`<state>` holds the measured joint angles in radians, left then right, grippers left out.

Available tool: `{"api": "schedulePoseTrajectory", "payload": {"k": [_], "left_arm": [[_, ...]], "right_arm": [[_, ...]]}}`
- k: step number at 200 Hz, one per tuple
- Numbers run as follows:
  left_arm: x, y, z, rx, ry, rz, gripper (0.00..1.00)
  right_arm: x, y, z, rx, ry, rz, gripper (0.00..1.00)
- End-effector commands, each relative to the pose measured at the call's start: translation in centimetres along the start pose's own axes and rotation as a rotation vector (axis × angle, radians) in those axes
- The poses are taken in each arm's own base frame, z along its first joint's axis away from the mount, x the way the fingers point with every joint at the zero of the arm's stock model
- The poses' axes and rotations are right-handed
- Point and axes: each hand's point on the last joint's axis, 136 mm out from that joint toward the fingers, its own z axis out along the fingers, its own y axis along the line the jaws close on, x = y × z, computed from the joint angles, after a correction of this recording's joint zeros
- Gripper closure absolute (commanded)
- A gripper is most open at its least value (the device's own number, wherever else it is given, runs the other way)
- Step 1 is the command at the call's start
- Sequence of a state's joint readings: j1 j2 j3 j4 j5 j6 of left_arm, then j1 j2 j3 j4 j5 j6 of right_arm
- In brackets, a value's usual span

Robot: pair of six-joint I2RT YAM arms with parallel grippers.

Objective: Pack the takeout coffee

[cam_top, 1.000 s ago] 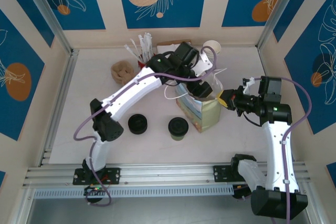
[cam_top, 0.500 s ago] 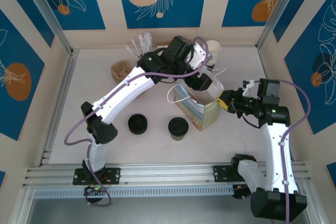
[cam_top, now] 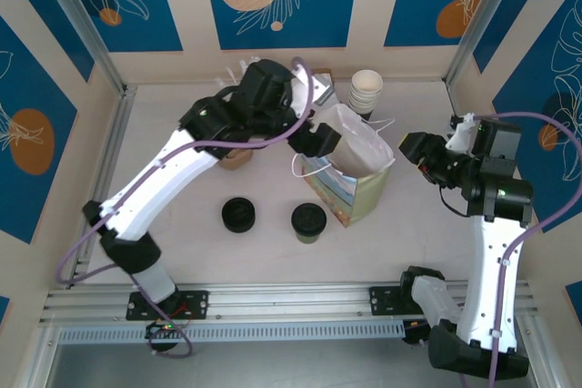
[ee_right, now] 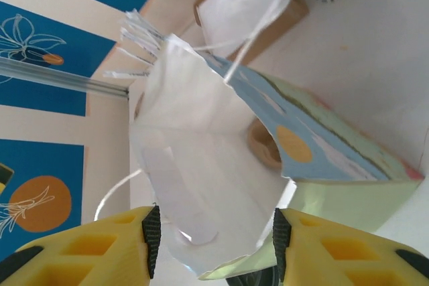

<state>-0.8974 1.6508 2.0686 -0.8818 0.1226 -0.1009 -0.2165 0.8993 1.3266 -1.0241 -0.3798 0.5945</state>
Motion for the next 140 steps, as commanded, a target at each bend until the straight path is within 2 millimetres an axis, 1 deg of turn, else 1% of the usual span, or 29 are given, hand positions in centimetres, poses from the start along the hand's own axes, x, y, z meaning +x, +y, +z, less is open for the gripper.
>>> {"api": "schedulePoseTrajectory", "payload": {"k": [1,15,35,56,66,79,87,102,113,118,128,140], "left_arm": [[0.0,1.2,-2.5,-0.072,-0.060,-0.032,0.14],[0.4,1.3,-3.8,-0.082,-0.088,-0.044,0.13],[1.2,1.9,-5.3,-0.111,-0.124,-0.071,0.11],[2.1,2.3,-5.9,-0.129,-0.147,-0.093,0.10],[2.7,3.1,-6.1,-0.165,-0.146,-0.115,0.10],[3.4,4.1,-6.4,-0.214,-0.136,-0.140,0.09],[3.8,4.5,-6.5,-0.226,-0.129,-0.155,0.09],[4.2,5.2,-6.7,-0.248,-0.134,-0.181,0.09],[4.5,5.6,-6.8,-0.266,-0.140,-0.191,0.09],[4.7,5.9,-6.9,-0.277,-0.146,-0.200,0.09],[5.1,6.4,-6.9,-0.292,-0.156,-0.211,0.08],[5.8,7.2,-6.7,-0.309,-0.160,-0.218,0.06]], "right_arm": [[-1.1,1.6,-0.8,-0.031,-0.039,-0.076,0.50],[-2.0,2.6,-0.7,-0.042,-0.031,-0.094,0.50],[-3.2,3.5,0.5,-0.034,0.005,-0.160,0.50],[-3.9,4.1,2.7,-0.028,0.086,-0.239,0.49],[-4.2,4.4,3.6,-0.019,0.110,-0.284,0.50],[-4.3,4.5,5.3,-0.008,0.138,-0.342,0.46],[-4.2,4.9,6.2,-0.019,0.163,-0.385,0.46],[-4.2,4.4,8.5,0.027,0.204,-0.433,0.44],[-3.8,4.2,9.9,0.068,0.240,-0.474,0.43],[-3.7,3.9,10.7,0.092,0.256,-0.489,0.43],[-3.5,3.5,11.8,0.124,0.275,-0.518,0.42],[-3.7,3.2,12.8,0.165,0.279,-0.546,0.41]]}}
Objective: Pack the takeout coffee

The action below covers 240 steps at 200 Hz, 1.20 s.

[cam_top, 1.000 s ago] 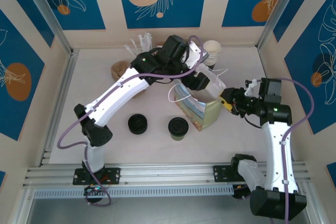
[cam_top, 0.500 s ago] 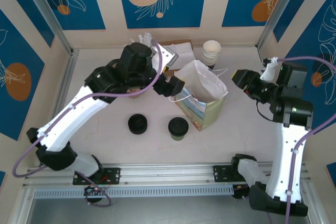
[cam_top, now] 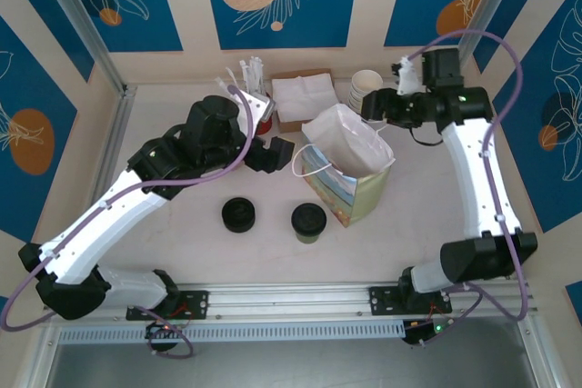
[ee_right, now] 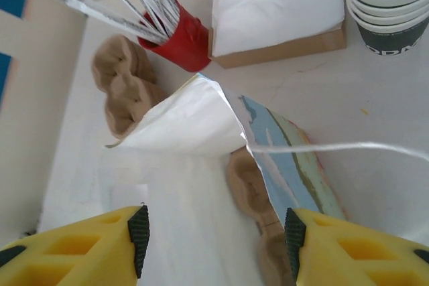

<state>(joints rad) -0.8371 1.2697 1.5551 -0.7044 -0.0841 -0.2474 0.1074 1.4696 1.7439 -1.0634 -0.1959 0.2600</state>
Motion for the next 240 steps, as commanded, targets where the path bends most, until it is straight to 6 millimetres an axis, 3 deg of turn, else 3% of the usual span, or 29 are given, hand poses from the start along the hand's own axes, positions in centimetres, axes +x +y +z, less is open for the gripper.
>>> {"api": "schedulePoseTrajectory", "payload": {"k": [1,29,62,118,173,185,211,240], "left_arm": [[-0.6,1.9,-0.6,-0.057,-0.074,-0.051,0.06],[0.8,4.1,0.4,-0.096,-0.064,-0.065,0.03],[2.1,5.6,1.6,-0.098,-0.068,-0.068,0.02],[3.6,4.7,3.0,-0.024,-0.039,-0.155,0.00],[3.8,4.5,1.6,-0.027,0.000,-0.197,0.01],[3.9,4.3,1.4,-0.019,0.016,-0.195,0.01],[4.5,4.2,1.7,-0.016,0.053,-0.219,0.01],[5.0,4.1,1.9,-0.009,0.055,-0.284,0.01]], "right_arm": [[-0.3,-0.9,0.8,0.114,0.023,-0.105,0.40],[-0.3,-1.2,2.8,0.164,0.071,-0.167,0.38],[1.3,-2.1,5.1,0.229,0.193,-0.220,0.37],[0.6,-1.0,7.3,0.164,0.234,-0.173,0.38],[0.3,-0.5,9.4,0.124,0.243,-0.122,0.43],[0.3,-0.1,9.2,0.123,0.253,-0.118,0.48],[0.3,-0.1,8.2,0.142,0.245,-0.109,0.73],[0.8,1.2,5.4,0.106,0.189,-0.103,0.92]]}}
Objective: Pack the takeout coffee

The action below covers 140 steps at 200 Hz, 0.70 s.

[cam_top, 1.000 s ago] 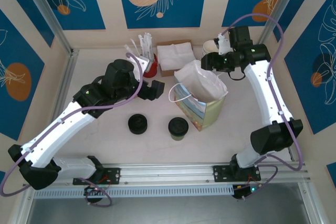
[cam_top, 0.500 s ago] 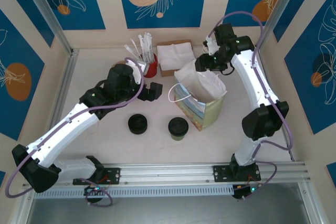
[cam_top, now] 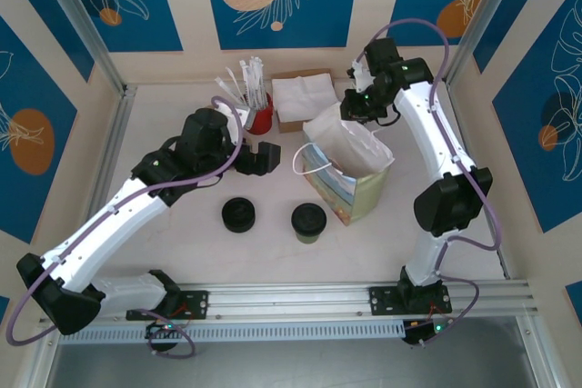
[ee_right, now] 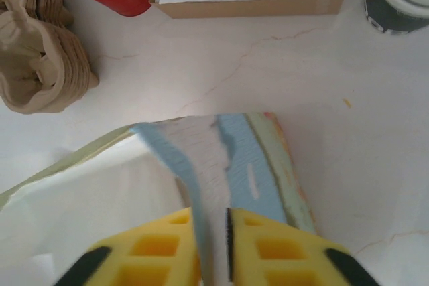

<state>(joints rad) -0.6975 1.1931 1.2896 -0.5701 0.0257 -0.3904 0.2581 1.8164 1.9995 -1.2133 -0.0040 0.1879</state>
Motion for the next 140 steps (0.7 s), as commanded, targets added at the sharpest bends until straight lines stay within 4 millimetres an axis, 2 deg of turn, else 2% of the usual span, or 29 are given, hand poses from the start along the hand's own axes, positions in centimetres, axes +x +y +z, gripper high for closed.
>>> {"api": "schedulePoseTrajectory", "payload": {"k": [1,18,67,102,140], "left_arm": [[0.1,-0.2,-0.6,0.018,0.008,-0.071,0.01],[0.4,-0.1,-0.5,0.020,0.003,-0.074,0.02],[0.8,0.1,-0.3,0.023,0.000,-0.058,0.03],[0.1,-0.1,-0.2,0.023,-0.022,-0.042,0.04],[-0.8,-0.3,0.1,0.024,-0.036,-0.046,0.05]], "right_arm": [[1.1,1.7,-3.7,-0.051,-0.060,0.001,0.92],[1.9,1.5,-5.3,-0.040,-0.125,0.013,1.00],[3.9,2.0,-8.7,-0.088,-0.287,0.025,1.00],[4.3,2.0,-9.7,-0.135,-0.364,0.026,1.00],[4.1,0.5,-10.1,-0.131,-0.393,0.099,1.00]]}}
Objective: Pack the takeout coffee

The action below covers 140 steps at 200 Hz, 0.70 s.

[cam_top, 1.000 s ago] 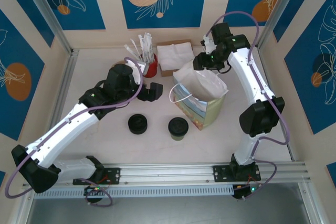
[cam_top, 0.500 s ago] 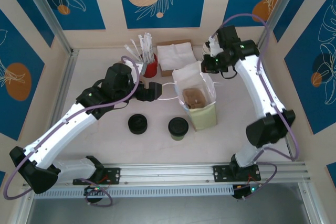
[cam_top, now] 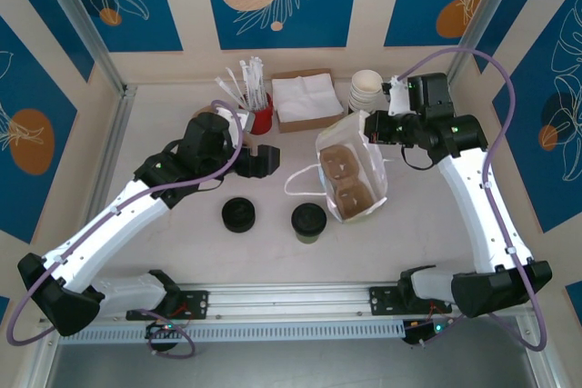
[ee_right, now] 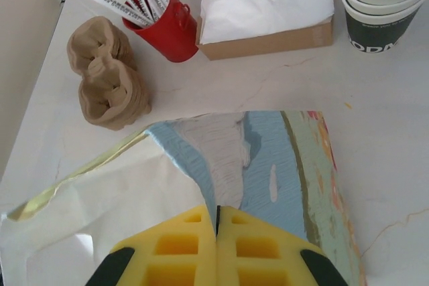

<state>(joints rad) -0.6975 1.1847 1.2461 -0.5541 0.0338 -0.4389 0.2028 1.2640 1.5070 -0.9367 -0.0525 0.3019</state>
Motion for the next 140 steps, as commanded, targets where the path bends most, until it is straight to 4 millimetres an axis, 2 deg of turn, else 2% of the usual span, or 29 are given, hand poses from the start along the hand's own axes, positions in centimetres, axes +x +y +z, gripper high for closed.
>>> {"api": "schedulePoseTrajectory", "payload": {"k": [1,33,55,96,140], "left_arm": [[-2.0,-0.8,-0.5,0.026,-0.056,0.004,0.05],[-3.8,-1.4,-0.2,0.016,-0.061,-0.007,0.08],[-5.8,-2.8,0.0,0.026,-0.062,0.003,0.11],[-8.6,-7.8,1.1,0.092,-0.031,0.046,0.15],[-8.1,-13.5,3.7,0.143,0.048,0.096,0.19]], "right_arm": [[-1.4,0.2,-0.8,-0.038,-0.068,0.044,1.00],[-1.9,-1.0,-0.9,-0.036,-0.066,0.175,1.00],[-2.0,-1.8,-0.8,-0.012,-0.065,0.269,1.00],[-1.2,-3.9,-0.9,0.088,-0.065,0.442,1.00],[0.3,-6.3,-0.7,0.112,-0.028,0.667,1.00]]}}
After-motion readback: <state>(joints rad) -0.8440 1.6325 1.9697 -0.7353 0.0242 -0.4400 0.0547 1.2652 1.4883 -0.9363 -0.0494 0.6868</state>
